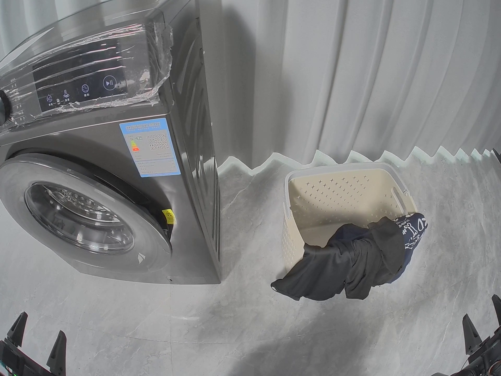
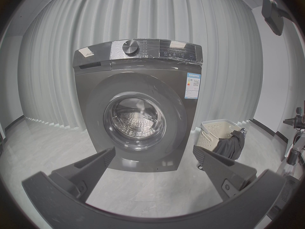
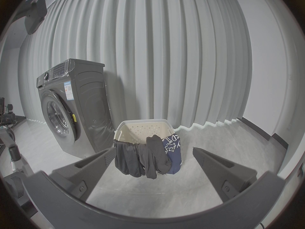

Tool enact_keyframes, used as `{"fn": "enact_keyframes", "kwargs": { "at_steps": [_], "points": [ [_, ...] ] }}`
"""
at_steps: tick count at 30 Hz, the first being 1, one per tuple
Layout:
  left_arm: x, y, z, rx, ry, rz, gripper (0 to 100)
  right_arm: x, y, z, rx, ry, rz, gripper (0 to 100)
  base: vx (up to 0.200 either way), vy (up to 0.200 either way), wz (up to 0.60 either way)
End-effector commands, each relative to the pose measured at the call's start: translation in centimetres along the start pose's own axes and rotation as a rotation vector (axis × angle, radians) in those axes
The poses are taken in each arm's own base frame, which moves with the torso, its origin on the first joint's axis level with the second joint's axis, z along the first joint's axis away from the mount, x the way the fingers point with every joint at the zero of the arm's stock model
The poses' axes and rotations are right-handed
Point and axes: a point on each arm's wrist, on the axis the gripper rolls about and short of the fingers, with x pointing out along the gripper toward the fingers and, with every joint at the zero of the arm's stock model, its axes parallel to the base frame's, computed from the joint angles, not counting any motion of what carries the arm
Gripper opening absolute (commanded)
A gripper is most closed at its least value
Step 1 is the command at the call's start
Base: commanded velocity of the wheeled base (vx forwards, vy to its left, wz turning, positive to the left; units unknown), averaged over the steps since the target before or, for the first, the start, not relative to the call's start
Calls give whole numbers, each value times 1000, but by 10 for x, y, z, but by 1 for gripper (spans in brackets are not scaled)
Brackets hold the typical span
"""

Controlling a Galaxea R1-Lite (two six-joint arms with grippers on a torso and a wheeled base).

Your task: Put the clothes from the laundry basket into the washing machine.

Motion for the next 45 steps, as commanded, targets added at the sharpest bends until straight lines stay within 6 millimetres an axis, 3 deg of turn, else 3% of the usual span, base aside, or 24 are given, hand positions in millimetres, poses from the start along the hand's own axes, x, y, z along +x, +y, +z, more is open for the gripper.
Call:
{"fn": "enact_keyframes", "kwargs": {
  "at_steps": [1,10,32,41,45],
  "points": [
    [0,0,-5,0,1,1,100,0,0,-5,0,1,1,100,0,0,0],
    [0,0,-5,0,1,1,100,0,0,-5,0,2,1,100,0,0,0],
    [0,0,-5,0,1,-1,100,0,0,-5,0,2,-1,100,0,200,0],
    [0,0,-5,-1,1,-1,100,0,0,-5,0,1,1,100,0,0,0],
    [0,0,-5,0,1,-1,100,0,0,-5,0,2,1,100,-200,0,0]
  ]
}}
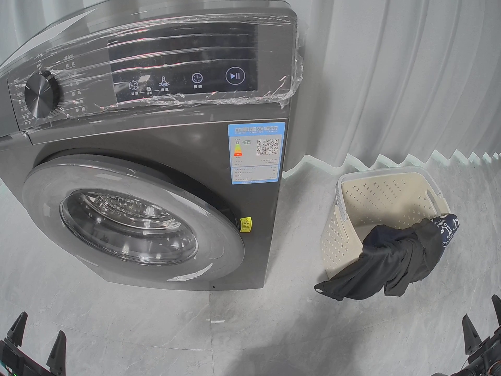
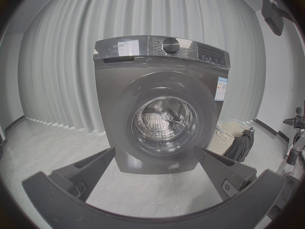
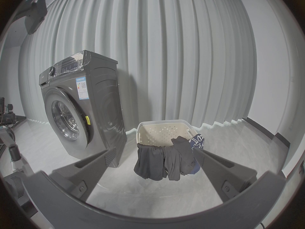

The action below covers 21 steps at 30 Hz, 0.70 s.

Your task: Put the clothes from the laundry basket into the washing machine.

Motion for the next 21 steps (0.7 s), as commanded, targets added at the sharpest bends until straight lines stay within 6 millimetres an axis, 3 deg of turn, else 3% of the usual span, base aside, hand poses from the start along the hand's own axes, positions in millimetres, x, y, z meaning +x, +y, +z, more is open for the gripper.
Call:
{"fn": "enact_keyframes", "kwargs": {
  "at_steps": [1,4,14,21],
  "points": [
    [0,0,-5,0,1,1,100,0,0,-5,-1,3,0,100,-200,0,0],
    [0,0,-5,0,1,1,100,0,0,-5,-1,3,0,100,-200,0,0],
    [0,0,-5,0,1,-1,100,0,0,-5,-1,1,0,100,0,0,0],
    [0,0,-5,0,1,1,100,0,0,-5,-1,1,0,100,0,200,0]
  ]
}}
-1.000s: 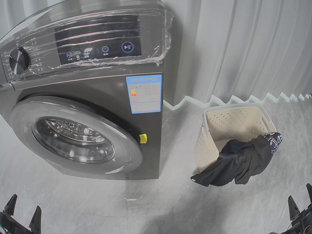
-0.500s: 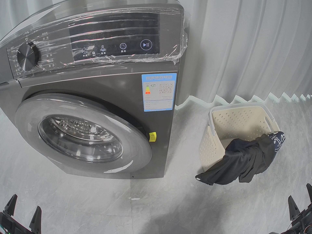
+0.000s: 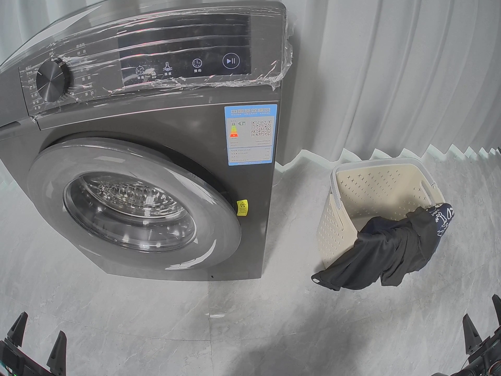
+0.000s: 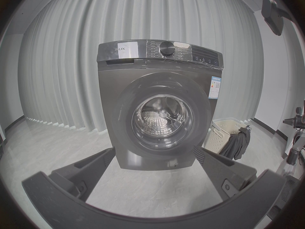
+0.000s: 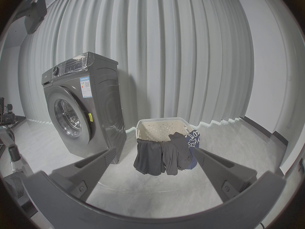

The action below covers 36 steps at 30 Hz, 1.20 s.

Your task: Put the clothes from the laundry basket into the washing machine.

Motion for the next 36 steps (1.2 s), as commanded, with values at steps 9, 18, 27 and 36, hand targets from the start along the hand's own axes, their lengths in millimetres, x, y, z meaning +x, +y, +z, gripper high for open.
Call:
{"fn": "enact_keyframes", "kwargs": {
  "at_steps": [9,18,27,36],
  "points": [
    [0,0,-5,0,1,1,100,0,0,-5,0,3,1,100,0,200,0],
    [0,0,-5,0,1,1,100,0,0,-5,0,3,1,100,0,89,0],
    [0,0,-5,0,1,1,100,0,0,-5,0,3,0,100,0,0,67],
    [0,0,-5,0,1,1,100,0,0,-5,0,3,1,100,0,89,133]
  ]
}}
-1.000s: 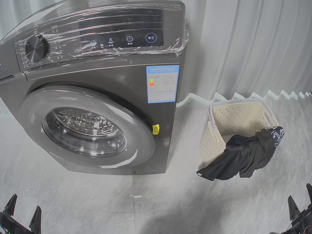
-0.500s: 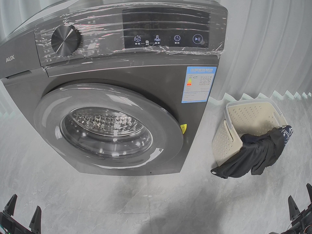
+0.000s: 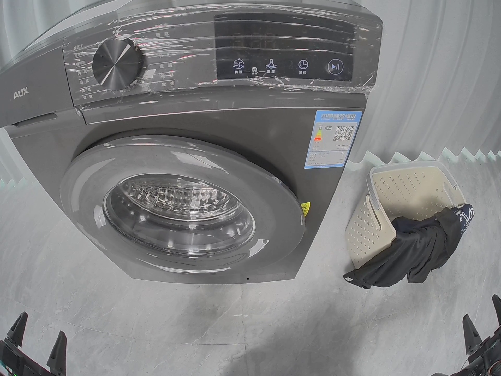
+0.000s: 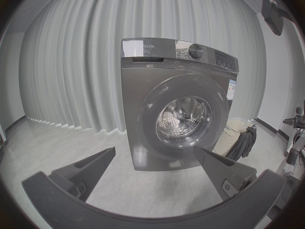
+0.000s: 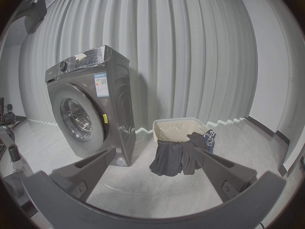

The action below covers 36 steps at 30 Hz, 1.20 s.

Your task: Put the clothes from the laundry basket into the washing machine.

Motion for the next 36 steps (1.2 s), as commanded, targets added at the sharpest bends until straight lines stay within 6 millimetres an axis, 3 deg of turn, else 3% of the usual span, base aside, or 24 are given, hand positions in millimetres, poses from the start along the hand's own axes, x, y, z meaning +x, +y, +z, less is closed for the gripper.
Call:
{"fn": "enact_keyframes", "kwargs": {
  "at_steps": [1,8,14,20,29,36],
  "points": [
    [0,0,-5,0,1,1,100,0,0,-5,-1,2,1,100,0,200,0],
    [0,0,-5,0,1,1,100,0,0,-5,-1,0,1,100,0,200,0],
    [0,0,-5,0,1,1,100,0,0,-5,-1,2,0,100,0,0,0],
    [0,0,-5,0,1,1,100,0,0,-5,1,0,0,100,0,0,600],
    [0,0,-5,0,1,1,100,0,0,-5,1,0,0,100,0,133,0],
    [0,0,-5,0,1,1,100,0,0,-5,1,0,-2,100,0,0,0]
  ]
}}
